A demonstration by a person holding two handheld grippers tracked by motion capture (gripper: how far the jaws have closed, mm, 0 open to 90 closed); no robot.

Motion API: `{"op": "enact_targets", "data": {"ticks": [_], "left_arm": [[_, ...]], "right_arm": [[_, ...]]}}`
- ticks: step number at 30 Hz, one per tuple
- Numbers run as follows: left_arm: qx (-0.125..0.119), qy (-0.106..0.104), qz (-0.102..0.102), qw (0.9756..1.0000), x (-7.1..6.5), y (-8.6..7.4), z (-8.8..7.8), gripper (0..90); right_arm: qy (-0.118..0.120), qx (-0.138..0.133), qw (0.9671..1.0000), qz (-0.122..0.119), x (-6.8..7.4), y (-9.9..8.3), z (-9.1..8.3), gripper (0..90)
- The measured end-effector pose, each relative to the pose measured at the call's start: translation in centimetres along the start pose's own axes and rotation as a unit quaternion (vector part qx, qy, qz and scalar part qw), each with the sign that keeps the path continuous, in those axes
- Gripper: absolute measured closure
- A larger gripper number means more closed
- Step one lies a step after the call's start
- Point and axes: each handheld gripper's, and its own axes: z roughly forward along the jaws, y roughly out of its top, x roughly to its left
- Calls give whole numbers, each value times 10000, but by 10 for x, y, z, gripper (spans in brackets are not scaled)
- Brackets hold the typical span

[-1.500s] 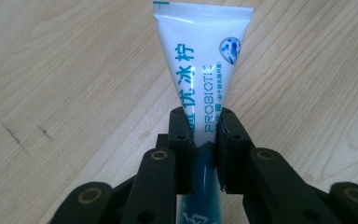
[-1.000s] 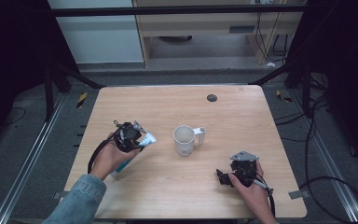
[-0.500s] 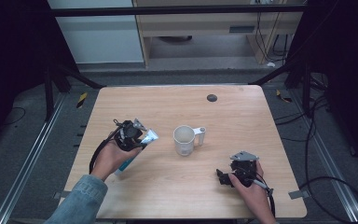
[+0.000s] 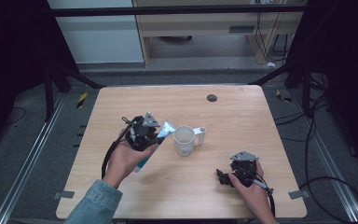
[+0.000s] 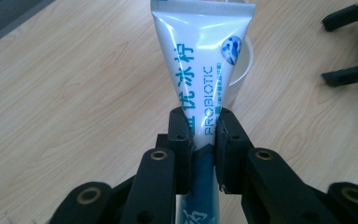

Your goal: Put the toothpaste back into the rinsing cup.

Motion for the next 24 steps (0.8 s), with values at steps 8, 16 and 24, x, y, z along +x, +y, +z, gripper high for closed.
{"op": "enact_targets", "data": {"ticks": [8, 16, 24], "left_arm": [[-261, -29, -67, 9996, -14, 13, -7, 781], [-595, 16, -10, 9982, -28, 36, -16, 781], [-951, 110, 0, 9954, -40, 59, -20, 781]], "right_arm": [[0, 0, 10000, 0, 0, 0, 0, 5], [0, -1, 10000, 4, 0, 0, 0, 5], [-3, 2, 10000, 0, 0, 0, 0, 5]]}}
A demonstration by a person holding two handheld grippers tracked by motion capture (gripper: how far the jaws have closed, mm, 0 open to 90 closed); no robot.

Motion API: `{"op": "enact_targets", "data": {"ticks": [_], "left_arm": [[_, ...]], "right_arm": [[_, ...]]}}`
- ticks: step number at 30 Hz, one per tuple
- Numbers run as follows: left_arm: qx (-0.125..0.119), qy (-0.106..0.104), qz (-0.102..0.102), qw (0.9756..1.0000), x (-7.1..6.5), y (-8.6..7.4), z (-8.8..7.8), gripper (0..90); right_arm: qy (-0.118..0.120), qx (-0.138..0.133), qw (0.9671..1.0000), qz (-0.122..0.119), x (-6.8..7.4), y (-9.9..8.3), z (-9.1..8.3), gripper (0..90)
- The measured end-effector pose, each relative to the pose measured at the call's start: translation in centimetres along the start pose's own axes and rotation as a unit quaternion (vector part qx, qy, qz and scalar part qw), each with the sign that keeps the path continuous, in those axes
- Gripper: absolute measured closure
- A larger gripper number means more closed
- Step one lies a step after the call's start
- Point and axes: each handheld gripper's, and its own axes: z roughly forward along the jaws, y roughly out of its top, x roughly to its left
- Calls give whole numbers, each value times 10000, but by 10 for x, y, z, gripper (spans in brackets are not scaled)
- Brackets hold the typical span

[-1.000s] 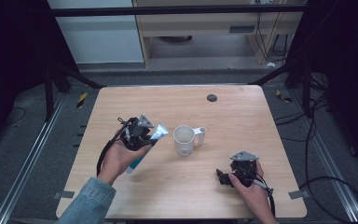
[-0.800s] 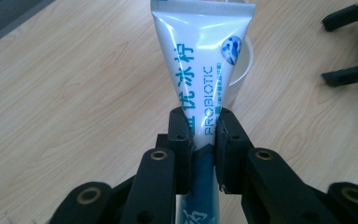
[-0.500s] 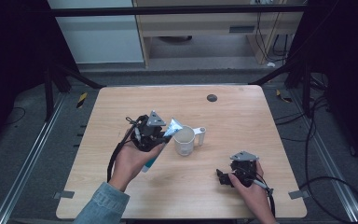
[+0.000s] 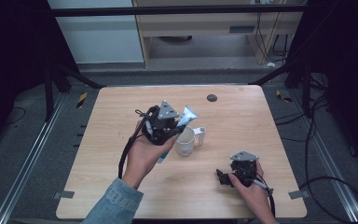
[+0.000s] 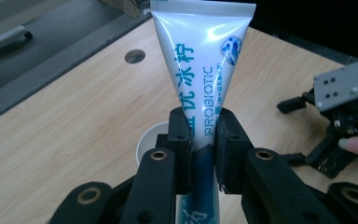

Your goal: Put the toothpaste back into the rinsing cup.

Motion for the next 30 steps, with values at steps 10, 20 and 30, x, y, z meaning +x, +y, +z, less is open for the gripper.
{"op": "enact_targets", "data": {"ticks": [10, 20, 30], "left_arm": [[-359, 162, -27, 9992, -8, 19, 6, 781], [-461, 208, -204, 9985, -5, 23, 20, 781], [-788, 371, -341, 9956, -2, 22, 28, 781]], "right_arm": [[5, 9, 10000, 19, 0, 0, 0, 5], [8, 13, 10000, -20, 0, 0, 0, 5], [17, 15, 10000, -1, 0, 0, 0, 6]]}}
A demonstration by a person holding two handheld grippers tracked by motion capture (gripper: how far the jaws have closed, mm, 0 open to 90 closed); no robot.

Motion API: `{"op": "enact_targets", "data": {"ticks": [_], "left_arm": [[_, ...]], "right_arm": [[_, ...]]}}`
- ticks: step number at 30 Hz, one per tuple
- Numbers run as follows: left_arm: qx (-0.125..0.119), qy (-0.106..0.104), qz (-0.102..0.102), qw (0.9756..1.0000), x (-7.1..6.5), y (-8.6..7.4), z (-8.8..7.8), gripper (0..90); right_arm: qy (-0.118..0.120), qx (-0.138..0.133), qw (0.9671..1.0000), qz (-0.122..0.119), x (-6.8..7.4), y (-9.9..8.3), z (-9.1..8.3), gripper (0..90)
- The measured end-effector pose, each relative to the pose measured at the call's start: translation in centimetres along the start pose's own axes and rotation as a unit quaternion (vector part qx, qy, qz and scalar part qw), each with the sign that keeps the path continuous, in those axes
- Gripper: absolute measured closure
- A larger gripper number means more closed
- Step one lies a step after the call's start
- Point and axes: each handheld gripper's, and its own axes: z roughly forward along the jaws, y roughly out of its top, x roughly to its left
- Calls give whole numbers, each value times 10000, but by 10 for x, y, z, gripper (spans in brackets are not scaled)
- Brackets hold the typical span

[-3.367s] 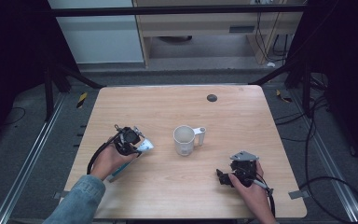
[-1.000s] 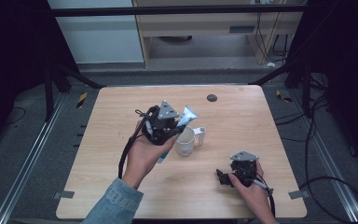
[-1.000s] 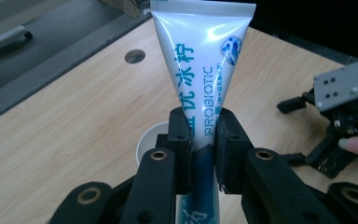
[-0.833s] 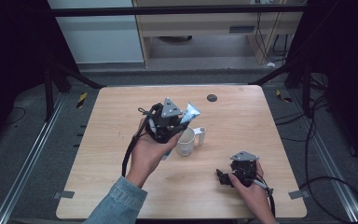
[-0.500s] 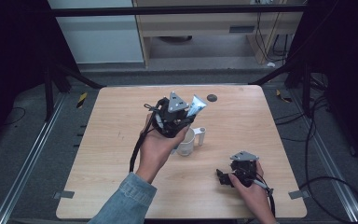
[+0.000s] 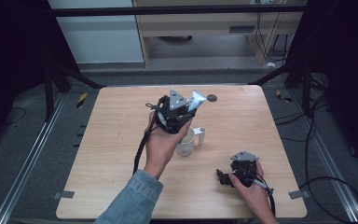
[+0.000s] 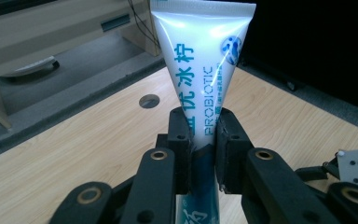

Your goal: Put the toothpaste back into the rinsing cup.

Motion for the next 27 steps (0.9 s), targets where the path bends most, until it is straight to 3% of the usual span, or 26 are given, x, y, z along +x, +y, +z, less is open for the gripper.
{"op": "enact_targets", "data": {"ticks": [15, 19, 21, 27], "left_arm": [[-209, 20, -54, 9998, -1, 0, 8, 780], [-441, 76, -126, 9989, 1, -1, 10, 780], [-536, 201, -93, 9983, 1, 0, 10, 780], [-705, 209, -123, 9972, 0, -1, 13, 780]], "right_arm": [[1, -2, 10000, -3, 0, 0, 0, 5], [-7, 3, 10000, -9, 0, 0, 0, 5], [0, -1, 10000, -3, 0, 0, 0, 5], [4, 1, 10000, -10, 0, 0, 0, 5]]}}
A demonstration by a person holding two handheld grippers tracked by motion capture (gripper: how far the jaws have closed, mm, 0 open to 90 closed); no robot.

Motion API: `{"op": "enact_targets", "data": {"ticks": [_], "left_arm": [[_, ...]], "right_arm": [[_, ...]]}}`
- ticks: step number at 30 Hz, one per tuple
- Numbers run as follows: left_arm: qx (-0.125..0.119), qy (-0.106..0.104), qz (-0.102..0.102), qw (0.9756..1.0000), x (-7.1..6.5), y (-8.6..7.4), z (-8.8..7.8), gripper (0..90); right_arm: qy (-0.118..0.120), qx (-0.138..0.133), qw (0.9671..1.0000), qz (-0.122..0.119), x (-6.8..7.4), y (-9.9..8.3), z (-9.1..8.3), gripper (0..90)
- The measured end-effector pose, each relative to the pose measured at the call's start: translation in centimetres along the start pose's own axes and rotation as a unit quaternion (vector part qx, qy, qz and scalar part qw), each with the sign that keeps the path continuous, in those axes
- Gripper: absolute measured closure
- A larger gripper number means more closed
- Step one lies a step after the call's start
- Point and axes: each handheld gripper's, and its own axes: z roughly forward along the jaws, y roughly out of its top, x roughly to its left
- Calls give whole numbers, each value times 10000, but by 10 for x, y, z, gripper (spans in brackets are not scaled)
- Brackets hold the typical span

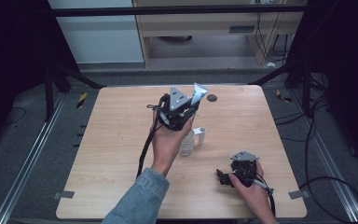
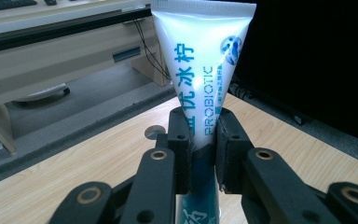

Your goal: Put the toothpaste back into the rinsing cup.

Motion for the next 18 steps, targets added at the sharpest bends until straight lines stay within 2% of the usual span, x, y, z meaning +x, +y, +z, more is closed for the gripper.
{"op": "enact_targets", "data": {"ticks": [8, 15, 18], "left_arm": [[-159, 40, -59, 9998, -1, -6, 1, 780], [-355, 226, -173, 9990, 2, -17, 4, 780], [-361, 330, -220, 9986, 3, -22, 6, 780]], "right_arm": [[11, -1, 10000, -22, 0, 0, 0, 5], [11, -1, 10000, -23, 0, 0, 0, 5], [7, -4, 10000, -35, -1, 0, 0, 5]]}}
